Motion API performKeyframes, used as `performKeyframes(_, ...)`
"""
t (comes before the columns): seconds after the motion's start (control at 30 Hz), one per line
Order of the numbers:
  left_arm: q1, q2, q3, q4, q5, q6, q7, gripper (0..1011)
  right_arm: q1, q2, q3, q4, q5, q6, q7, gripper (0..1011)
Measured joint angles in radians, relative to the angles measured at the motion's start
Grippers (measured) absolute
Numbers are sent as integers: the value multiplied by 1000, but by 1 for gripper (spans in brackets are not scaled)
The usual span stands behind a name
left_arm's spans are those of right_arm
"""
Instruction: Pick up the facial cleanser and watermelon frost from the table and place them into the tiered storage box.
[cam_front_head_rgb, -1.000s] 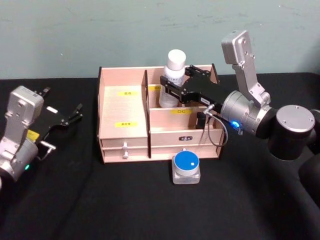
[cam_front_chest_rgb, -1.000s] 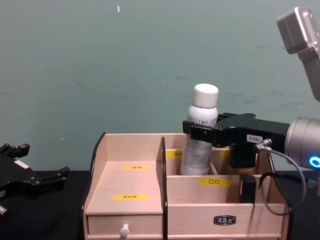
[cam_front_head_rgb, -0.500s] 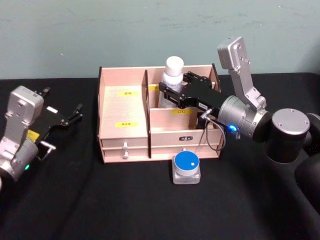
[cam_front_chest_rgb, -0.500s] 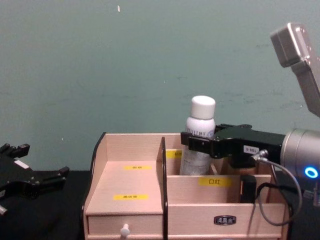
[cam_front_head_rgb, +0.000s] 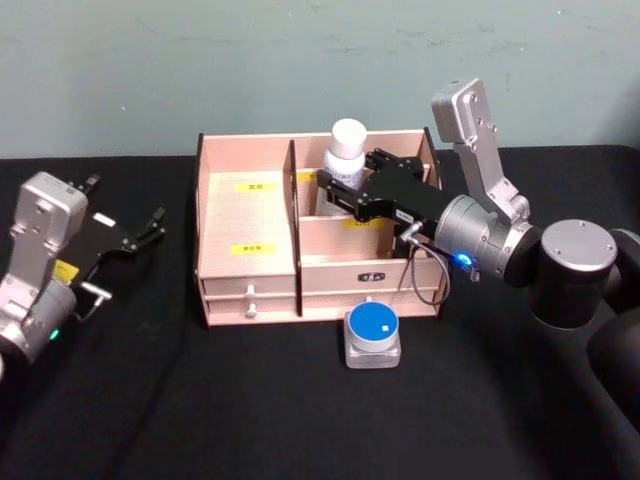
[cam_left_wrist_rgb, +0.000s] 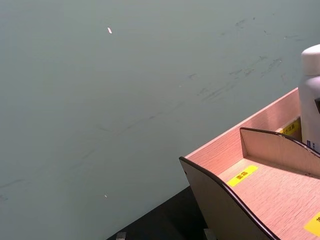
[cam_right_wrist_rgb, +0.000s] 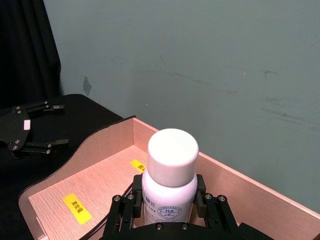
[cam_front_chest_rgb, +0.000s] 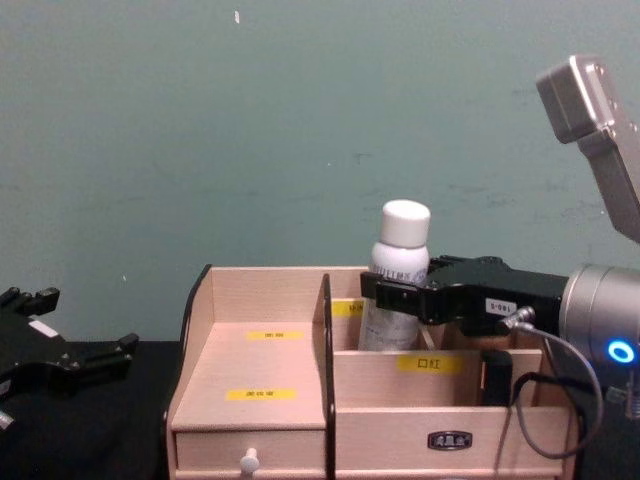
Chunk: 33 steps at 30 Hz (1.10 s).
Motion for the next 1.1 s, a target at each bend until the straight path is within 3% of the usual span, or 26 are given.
performKeyframes(0.23,0,0,0,0,0,0,0,1001,-1,0,0,-1,1,0,0,630)
performKeyframes(0.57,0,0,0,0,0,0,0,1001,-1,1,1,-2,1,0,0,960)
performKeyframes(0.67,0,0,0,0,0,0,0,1001,-1,1,1,-2,2,0,0,1002)
performKeyframes(0.9,0,0,0,0,0,0,0,1001,-14,13,14,-20,17,-5,11,1002)
performKeyframes(1.1,0,0,0,0,0,0,0,1001,-22,39,23,-75,26,-7,23,1002)
